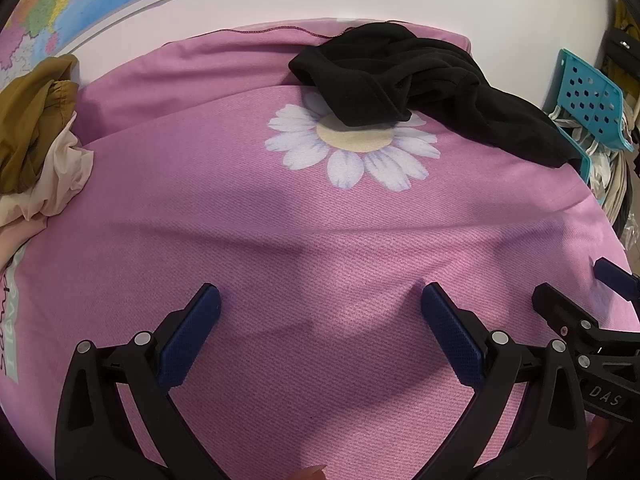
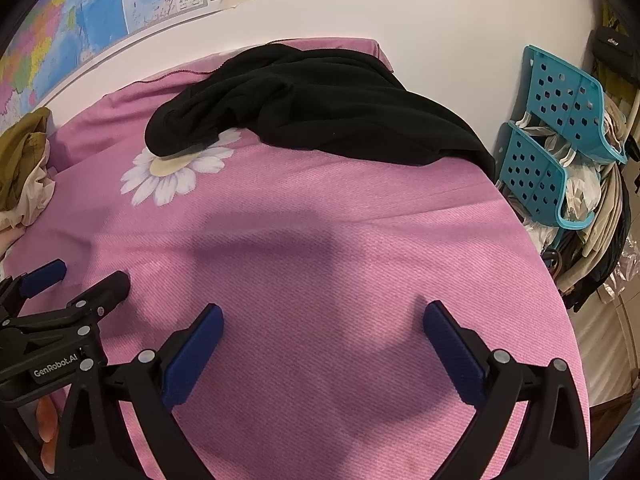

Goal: Fold large clothes

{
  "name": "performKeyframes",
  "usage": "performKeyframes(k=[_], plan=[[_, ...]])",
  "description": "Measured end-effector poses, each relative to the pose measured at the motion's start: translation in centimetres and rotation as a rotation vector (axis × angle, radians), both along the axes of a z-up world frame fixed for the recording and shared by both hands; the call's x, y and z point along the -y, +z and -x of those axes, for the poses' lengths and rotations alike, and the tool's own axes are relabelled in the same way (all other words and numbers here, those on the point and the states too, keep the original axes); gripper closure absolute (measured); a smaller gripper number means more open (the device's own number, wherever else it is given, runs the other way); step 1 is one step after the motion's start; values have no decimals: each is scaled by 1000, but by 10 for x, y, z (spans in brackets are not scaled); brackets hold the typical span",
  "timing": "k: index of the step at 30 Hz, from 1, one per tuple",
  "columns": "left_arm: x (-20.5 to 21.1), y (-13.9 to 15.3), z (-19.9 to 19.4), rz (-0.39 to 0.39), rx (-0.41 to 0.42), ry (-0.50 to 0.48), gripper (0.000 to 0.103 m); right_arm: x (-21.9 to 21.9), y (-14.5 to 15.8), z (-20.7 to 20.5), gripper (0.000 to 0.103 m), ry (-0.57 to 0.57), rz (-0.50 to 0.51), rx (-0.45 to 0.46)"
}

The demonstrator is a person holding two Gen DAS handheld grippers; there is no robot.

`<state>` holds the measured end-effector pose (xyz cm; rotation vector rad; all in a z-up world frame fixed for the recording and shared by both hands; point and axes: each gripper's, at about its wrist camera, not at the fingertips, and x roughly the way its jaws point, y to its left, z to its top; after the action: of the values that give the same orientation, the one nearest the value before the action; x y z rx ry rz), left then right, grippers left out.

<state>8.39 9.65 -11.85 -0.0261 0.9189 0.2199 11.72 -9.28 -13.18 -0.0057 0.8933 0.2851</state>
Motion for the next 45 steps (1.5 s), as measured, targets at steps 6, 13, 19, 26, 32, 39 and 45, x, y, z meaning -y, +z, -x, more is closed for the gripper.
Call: performKeyframes(k=[6, 13, 19, 26, 32, 39, 45], plan=[[0, 0, 0, 0, -1, 0, 4, -1, 0, -1, 5, -2, 10, 0], [1, 1, 0, -3, -2, 2, 4, -2, 0, 0, 5, -2, 7, 0], [0, 2, 0, -2, -2, 2, 4, -1, 0, -1, 5, -1, -2, 0], [0, 6, 2, -11, 12, 5, 5, 6, 6, 4, 6, -12, -46, 30], [2, 31, 11, -8, 110, -7, 5, 10, 24, 10, 6, 1, -61, 98], [7, 56, 15, -37, 200, -28, 5, 14, 43, 14, 6, -4, -69, 165], [10, 59, 15, -30, 203, -25, 5, 17, 54, 15, 6, -15, -61, 194]])
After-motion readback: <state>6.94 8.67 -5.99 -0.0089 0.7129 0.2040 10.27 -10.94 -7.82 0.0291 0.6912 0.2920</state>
